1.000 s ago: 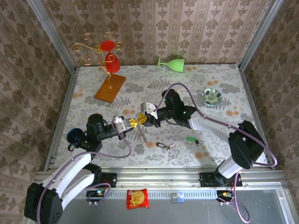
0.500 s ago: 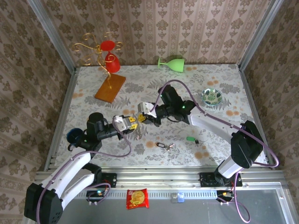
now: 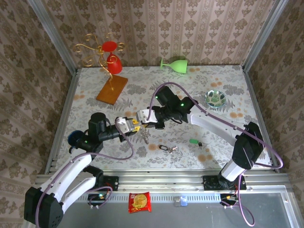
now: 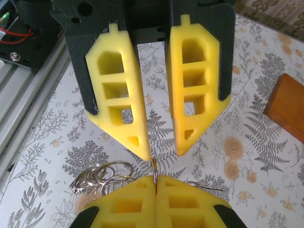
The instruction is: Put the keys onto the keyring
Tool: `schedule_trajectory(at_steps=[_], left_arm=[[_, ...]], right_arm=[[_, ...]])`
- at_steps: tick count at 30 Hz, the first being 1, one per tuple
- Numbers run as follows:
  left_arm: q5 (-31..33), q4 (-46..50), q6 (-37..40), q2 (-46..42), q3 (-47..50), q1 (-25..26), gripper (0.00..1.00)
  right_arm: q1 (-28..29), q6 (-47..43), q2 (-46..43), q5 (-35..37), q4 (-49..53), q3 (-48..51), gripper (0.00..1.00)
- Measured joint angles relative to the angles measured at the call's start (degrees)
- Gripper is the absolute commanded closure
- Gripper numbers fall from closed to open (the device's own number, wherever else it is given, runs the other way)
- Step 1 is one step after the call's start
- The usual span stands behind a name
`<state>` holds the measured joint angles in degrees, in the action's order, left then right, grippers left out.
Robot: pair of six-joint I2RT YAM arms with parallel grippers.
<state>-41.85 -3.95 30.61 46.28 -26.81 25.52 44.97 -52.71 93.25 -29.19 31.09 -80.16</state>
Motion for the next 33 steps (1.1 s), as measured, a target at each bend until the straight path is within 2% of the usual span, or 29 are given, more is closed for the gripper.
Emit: schedule_trajectory(at_steps=[5,10,11,14,16,22,26,30,33], left_arm=[[-0.6,0.1,-0.2,1.0,-0.3,0.1,0.85],[-0.3,0.2,-0.6,1.3,-0.3,1.4,1.00],[-0.3,0.2,-0.6,1.4,-0.3,1.5,1.00],[-0.2,-0.1,-0.7,1.3,-0.3,1.5,1.00],[-0.4,-1.3,-1.4,1.3,0.0,1.5,1.00],[-1.0,-13.9,-8.1,1.9,4.3,1.5,1.00],[-1.7,-21.9,-13.2,3.9,6.8,1.7,1.00],[-2.4,-26.3,-16.1,4.5,7.5,1.8,1.00],[-3.0,-28.5,-17.4,4.6,7.6,1.8,1.00]], right_arm=[[1.3,-1.0,0.6,2.2,0.8,-1.2,1.00],[1.3,-1.0,0.6,2.8,1.7,-1.4,1.00],[1.3,-0.9,0.6,2.8,1.7,-1.4,0.96],[0.5,1.4,0.5,1.6,0.3,-0.7,0.73],[-1.8,5.0,-0.8,-2.5,-4.3,2.4,0.68],[-10.6,18.8,-4.5,-15.7,-21.2,14.2,0.68],[-10.3,25.1,-4.5,-20.0,-29.3,17.9,0.70],[-9.3,27.8,-4.5,-21.0,-33.2,18.5,0.73],[-8.7,29.0,-4.5,-21.2,-35.0,18.9,0.79]])
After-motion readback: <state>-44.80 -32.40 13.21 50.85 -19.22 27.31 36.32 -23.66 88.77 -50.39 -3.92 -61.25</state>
